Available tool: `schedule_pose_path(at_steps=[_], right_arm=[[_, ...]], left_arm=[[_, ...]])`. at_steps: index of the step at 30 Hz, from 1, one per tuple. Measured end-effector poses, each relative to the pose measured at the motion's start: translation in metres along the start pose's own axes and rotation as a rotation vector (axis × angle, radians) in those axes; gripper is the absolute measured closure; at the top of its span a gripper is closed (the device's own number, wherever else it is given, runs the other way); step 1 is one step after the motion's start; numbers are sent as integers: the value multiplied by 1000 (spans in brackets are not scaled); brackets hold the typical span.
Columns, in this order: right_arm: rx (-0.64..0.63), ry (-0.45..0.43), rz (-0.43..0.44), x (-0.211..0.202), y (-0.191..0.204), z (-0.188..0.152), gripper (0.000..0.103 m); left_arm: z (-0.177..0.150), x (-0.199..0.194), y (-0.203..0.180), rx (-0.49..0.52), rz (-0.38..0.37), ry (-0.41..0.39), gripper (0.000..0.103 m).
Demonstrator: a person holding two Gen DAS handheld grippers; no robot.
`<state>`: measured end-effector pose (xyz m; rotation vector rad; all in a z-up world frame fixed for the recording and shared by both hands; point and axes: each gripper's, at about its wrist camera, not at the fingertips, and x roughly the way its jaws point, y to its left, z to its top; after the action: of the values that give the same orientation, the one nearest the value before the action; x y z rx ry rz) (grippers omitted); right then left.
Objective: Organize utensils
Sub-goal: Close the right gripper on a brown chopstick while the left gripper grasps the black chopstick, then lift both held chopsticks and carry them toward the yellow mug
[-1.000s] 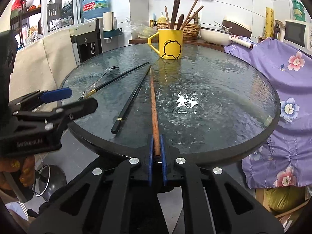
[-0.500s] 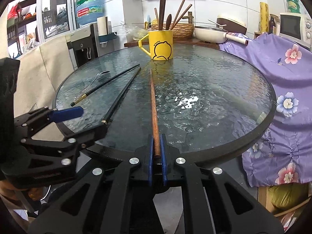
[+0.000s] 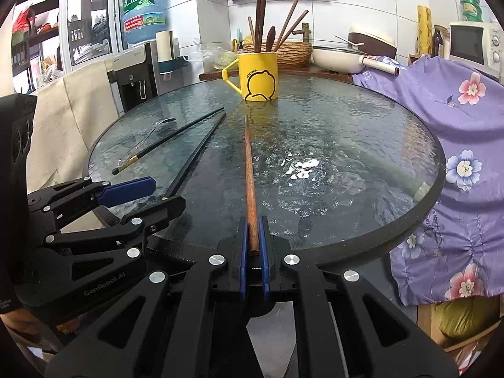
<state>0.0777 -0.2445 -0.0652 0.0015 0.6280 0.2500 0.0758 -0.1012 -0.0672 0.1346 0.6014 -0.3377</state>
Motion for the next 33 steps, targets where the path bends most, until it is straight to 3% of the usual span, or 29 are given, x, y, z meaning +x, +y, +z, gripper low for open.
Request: schedule_pose_path(at_steps=[6, 13, 27, 33], right_arm=[[3, -7, 3, 0, 1, -2, 95], [7, -9, 10, -1, 2, -3, 95], [1, -26, 4, -3, 2, -5, 95], [-2, -55, -1, -9, 2, -3, 95]], left_arm=[[-5, -5, -11, 20, 17, -27, 84], [-4, -3, -7, -14, 18, -14, 91], [-10, -16, 19, -123, 32, -10, 96], [-8, -28, 25, -120, 53, -56, 96]])
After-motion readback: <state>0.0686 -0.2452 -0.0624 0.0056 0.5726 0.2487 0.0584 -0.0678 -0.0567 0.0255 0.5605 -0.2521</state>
